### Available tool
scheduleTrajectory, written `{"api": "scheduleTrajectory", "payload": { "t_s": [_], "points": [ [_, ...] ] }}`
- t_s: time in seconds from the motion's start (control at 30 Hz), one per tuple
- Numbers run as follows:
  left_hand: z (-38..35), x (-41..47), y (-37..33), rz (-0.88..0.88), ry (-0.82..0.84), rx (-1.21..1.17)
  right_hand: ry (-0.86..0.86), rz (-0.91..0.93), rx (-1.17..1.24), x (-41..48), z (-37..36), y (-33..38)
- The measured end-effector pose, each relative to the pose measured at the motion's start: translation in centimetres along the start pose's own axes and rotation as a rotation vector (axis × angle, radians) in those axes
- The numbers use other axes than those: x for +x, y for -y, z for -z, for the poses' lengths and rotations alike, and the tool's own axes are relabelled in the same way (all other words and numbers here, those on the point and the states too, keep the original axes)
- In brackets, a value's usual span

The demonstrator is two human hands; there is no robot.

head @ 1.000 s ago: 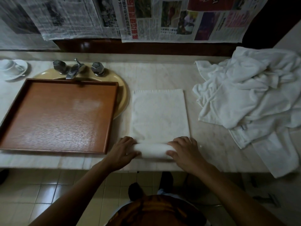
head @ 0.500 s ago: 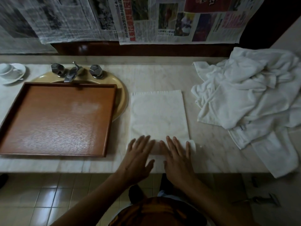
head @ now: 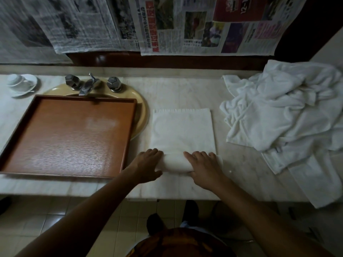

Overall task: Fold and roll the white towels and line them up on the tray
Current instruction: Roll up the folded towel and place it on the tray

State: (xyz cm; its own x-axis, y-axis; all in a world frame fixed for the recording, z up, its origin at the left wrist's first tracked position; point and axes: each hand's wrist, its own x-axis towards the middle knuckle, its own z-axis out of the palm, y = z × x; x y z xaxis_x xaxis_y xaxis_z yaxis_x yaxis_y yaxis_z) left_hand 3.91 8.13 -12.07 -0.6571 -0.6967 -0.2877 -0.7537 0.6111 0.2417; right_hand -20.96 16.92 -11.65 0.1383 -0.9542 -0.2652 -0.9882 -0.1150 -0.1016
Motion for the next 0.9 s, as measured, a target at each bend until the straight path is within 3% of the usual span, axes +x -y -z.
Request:
{"api": "scheduleTrajectory", "payload": {
  "t_s": [0.2, 0.4, 0.53, 0.67, 0.73, 0.8, 0.9],
  "points": [
    [-2.3, -5.2, 0.3, -0.025, -0.008, -0.142, 0.107, 0.029, 0.093, -3.7, -0.2, 0.9],
    [-2.6, -6.3, -1.0, 0.134, -0.066, -0.327, 0.139, -0.030, 0.329, -5.0, 1.6, 0.6],
    [-2.8, -4.8, -1.2, 0.285, -0.080, -0.409, 0.051, -0.045, 0.260, -4.7, 1.2, 0.5],
    [-2.1, -3.1, -1.6, 0.421, -0.044, -0.448, -0.182, -0.038, 0.181, -6.9, -0.9, 2.7],
    [-1.4, -2.8, -1.9, 0.466, -0.016, -0.426, -0.166, -0.074, 0.123, -7.7, -2.0, 3.8],
    [-0.9, -3.2, -2.7, 0.427, -0.079, -0.249, -0.113, -0.090, 0.089, -7.6, -2.8, 3.9],
    [-1.5, -4.5, -5.8, 0.159, -0.290, -0.057, -0.133, -0.079, 0.064, -6.8, -3.6, 3.2]
  ]
}}
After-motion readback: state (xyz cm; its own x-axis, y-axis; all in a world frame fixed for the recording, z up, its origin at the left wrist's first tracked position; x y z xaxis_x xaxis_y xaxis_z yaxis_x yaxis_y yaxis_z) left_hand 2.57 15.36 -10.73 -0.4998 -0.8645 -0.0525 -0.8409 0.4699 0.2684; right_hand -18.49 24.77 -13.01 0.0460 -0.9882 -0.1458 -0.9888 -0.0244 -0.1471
